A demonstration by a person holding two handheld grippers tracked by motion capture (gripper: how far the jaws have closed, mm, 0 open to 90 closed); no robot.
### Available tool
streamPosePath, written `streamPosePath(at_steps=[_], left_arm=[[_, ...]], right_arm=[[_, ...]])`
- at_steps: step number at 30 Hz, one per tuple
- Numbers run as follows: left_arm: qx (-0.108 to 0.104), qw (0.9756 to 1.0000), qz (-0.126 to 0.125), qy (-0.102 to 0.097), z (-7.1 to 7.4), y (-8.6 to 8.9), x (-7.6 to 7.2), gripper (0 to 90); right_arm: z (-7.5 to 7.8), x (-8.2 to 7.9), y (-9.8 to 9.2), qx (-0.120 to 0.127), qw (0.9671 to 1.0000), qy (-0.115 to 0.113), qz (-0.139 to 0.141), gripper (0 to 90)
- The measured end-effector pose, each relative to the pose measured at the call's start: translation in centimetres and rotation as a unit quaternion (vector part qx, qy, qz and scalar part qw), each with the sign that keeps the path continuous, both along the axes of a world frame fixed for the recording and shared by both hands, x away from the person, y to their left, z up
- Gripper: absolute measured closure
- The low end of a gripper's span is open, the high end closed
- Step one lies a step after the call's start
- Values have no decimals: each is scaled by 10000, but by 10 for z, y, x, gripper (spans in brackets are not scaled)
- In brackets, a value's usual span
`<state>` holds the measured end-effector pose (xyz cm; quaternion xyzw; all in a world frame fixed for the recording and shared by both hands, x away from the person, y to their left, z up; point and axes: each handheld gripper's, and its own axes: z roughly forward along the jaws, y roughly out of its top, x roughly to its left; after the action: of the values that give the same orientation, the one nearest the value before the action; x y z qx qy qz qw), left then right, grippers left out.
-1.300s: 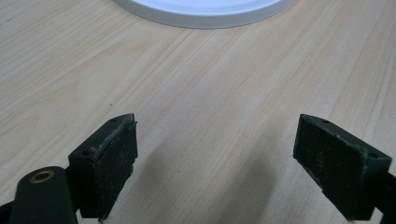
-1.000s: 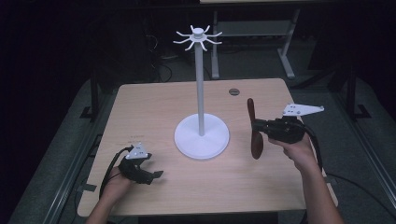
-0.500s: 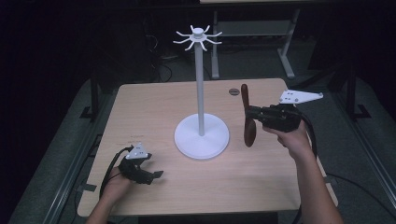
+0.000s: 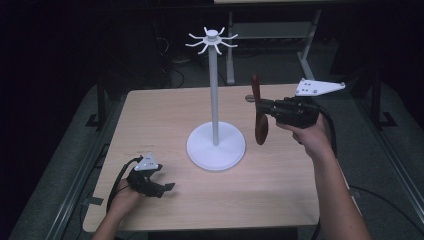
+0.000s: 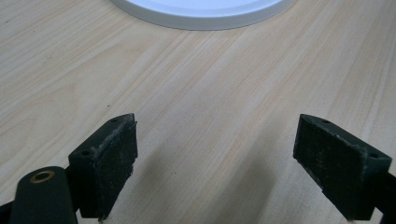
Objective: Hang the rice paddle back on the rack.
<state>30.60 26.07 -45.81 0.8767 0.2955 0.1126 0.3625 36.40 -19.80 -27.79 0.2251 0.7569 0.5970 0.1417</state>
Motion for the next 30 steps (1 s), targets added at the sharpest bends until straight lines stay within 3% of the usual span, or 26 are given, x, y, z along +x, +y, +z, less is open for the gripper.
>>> streamPosePath(at_steps=[16, 30], left_arm=[[-19, 10000, 1, 2, 0, 0, 0, 133], [-5, 10000, -14, -1, 0, 1, 0, 133]], right_arm=[[40, 10, 16, 247, 9991, -335, 124, 779], [57, 17, 30, 321, 9983, -457, 151, 779]])
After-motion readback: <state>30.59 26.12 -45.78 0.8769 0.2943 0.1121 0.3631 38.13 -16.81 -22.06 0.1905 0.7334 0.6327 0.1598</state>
